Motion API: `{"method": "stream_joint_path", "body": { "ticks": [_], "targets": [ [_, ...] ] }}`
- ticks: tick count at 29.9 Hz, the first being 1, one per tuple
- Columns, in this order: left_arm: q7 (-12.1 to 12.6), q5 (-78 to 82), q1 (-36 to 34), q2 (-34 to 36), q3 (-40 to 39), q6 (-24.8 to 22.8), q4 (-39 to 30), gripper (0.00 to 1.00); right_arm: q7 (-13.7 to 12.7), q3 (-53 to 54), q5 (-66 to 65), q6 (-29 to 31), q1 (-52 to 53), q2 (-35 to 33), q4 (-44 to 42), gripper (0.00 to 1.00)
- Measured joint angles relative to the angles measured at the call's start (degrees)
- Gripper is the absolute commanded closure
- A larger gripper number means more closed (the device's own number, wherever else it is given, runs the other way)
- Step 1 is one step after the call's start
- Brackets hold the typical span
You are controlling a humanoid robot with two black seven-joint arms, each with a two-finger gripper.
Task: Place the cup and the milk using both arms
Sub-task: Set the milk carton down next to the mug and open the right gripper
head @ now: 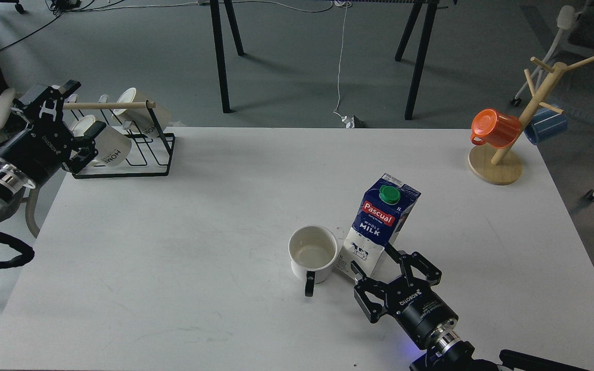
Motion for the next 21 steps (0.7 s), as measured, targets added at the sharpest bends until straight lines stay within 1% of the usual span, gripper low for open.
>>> {"method": "stream_joint_path", "body": {
  "ticks": [21],
  "targets": [
    [0.0,0.0,0.01,0.0,0.04,0.0,0.08,0.06,0.0,-0.02,-3.83,-0.27,-2.51,1.11,0.08,0.22]
  ]
}}
